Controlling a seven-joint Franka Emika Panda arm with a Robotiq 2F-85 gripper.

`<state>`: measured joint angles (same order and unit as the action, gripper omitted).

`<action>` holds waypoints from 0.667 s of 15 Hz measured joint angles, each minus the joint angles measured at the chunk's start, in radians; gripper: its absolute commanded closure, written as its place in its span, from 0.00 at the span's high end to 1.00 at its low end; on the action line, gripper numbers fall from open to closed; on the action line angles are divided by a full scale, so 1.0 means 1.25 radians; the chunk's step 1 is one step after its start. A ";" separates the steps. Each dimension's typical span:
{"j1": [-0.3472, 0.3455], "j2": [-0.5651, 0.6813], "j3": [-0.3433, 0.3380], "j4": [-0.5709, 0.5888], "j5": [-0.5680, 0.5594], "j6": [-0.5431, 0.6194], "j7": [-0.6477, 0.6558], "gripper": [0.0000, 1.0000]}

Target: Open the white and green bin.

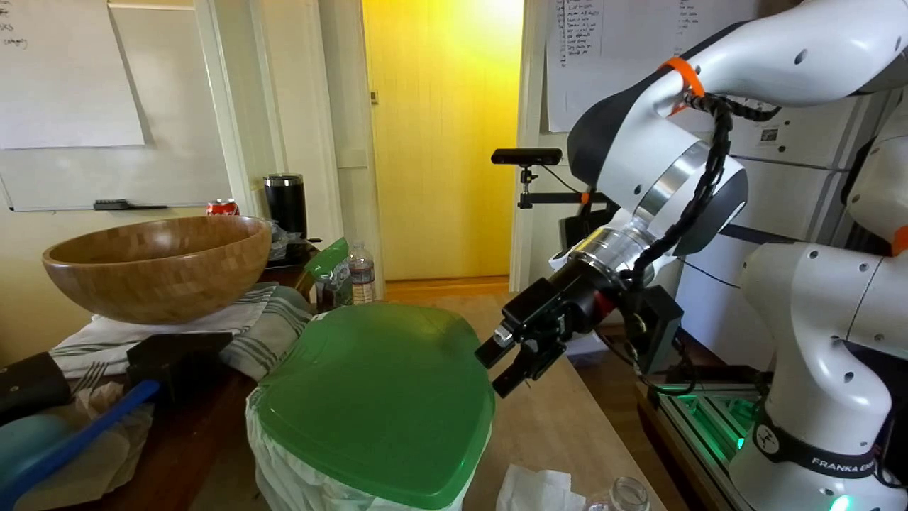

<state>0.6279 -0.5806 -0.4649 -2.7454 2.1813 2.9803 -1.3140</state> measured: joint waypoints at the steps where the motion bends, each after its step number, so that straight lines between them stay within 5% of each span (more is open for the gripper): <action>1: 0.000 0.003 0.000 0.001 0.000 -0.010 0.000 1.00; 10: -0.010 0.019 0.000 0.009 0.000 -0.061 -0.002 1.00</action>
<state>0.6153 -0.5572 -0.4652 -2.7335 2.1813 2.9036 -1.3170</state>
